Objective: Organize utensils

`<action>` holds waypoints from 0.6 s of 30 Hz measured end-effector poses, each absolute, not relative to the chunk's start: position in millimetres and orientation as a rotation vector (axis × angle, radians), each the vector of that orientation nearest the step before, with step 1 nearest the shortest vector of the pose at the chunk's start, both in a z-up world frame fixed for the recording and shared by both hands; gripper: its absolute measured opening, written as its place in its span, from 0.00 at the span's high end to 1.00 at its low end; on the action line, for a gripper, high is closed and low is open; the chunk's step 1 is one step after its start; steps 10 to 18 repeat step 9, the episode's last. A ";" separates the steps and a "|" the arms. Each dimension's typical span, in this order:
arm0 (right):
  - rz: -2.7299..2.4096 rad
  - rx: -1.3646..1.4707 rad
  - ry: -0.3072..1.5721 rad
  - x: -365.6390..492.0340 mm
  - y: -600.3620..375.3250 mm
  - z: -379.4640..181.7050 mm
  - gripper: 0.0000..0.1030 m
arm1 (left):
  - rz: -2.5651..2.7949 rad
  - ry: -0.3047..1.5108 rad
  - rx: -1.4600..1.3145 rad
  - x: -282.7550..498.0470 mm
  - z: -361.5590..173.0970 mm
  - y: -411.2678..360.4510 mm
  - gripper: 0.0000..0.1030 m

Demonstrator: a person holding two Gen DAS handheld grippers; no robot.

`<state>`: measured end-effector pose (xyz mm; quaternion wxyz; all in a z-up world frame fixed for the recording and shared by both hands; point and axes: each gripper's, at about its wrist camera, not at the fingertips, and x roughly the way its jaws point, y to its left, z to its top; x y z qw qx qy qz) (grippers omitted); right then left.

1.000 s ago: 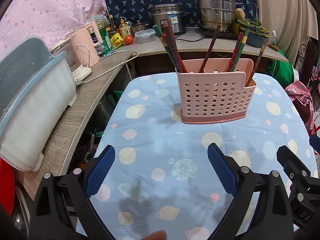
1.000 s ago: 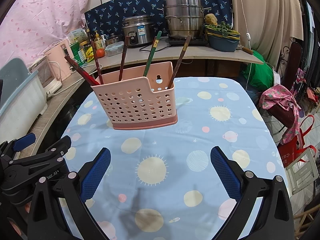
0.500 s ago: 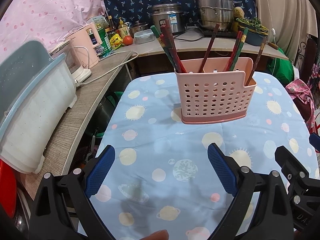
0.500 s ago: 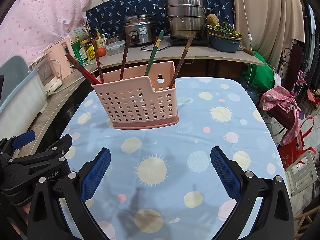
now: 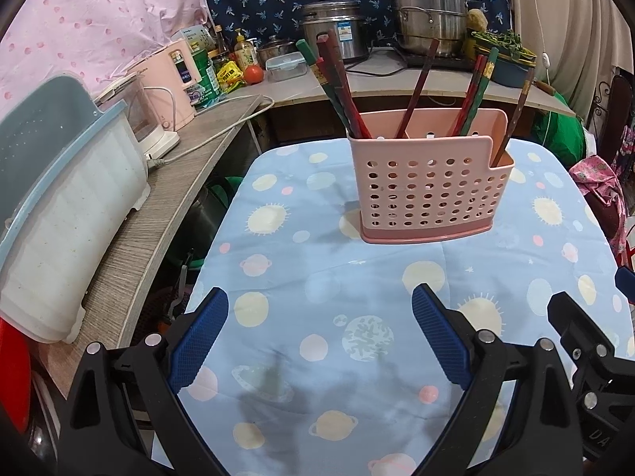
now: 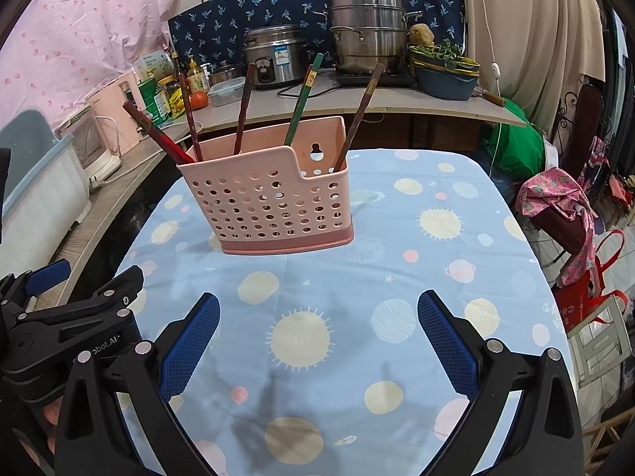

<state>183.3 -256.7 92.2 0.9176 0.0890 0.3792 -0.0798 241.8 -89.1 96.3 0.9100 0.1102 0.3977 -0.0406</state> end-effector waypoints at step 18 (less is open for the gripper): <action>-0.167 0.195 0.783 185.0 -258.3 91.1 0.06 | -0.098 0.828 0.211 244.7 94.0 -88.1 0.13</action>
